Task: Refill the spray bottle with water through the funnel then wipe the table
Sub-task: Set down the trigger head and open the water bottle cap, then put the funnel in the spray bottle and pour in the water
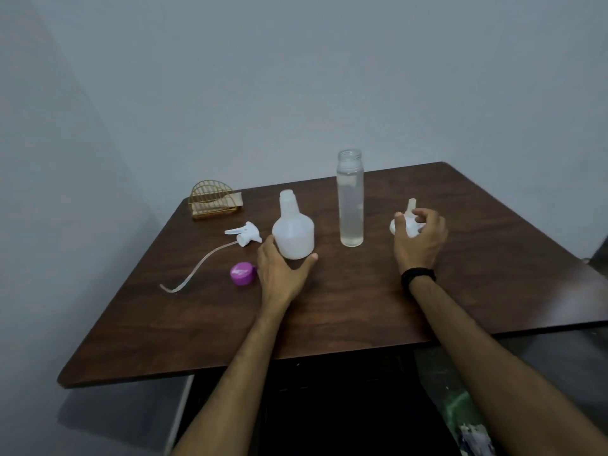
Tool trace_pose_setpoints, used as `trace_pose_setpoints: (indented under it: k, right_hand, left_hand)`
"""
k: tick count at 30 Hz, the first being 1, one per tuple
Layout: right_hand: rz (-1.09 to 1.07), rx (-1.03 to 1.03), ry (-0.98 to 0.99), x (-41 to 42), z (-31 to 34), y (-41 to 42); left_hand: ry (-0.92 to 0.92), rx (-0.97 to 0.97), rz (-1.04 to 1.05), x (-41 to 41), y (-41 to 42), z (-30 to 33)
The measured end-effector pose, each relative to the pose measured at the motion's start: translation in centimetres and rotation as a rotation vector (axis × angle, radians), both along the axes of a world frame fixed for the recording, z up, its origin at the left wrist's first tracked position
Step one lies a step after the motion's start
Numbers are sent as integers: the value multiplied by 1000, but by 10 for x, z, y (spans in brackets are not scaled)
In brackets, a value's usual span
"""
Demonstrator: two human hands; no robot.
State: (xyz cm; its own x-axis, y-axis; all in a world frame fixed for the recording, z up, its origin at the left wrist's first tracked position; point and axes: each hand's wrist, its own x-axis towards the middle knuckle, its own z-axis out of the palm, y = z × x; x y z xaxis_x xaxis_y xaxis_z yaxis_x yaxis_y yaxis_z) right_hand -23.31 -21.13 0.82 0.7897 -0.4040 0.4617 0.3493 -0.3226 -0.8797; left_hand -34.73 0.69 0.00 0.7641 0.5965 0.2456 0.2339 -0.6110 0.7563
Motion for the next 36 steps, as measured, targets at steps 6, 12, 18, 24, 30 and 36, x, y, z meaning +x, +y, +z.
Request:
trace_pose_setpoints:
  k: [6, 12, 18, 24, 30, 36]
  right_hand:
    - [58, -141, 195, 32, -5, -39]
    - [257, -255, 283, 59, -7, -29]
    - [208, -422, 274, 63, -9, -27]
    - [371, -86, 241, 19, -8, -30]
    - [509, 137, 297, -15, -7, -37]
    - [502, -401, 302, -32, -1, -46]
  left_hand:
    - [-106, -192, 70, 32, 2, 5]
    - [-121, -239, 39, 50, 10, 9]
    - [-170, -212, -15, 50, 11, 5]
    - [-198, -204, -41, 45, 11, 4]
    - [-178, -205, -44, 46, 12, 3]
    - [-197, -177, -70, 43, 14, 2]
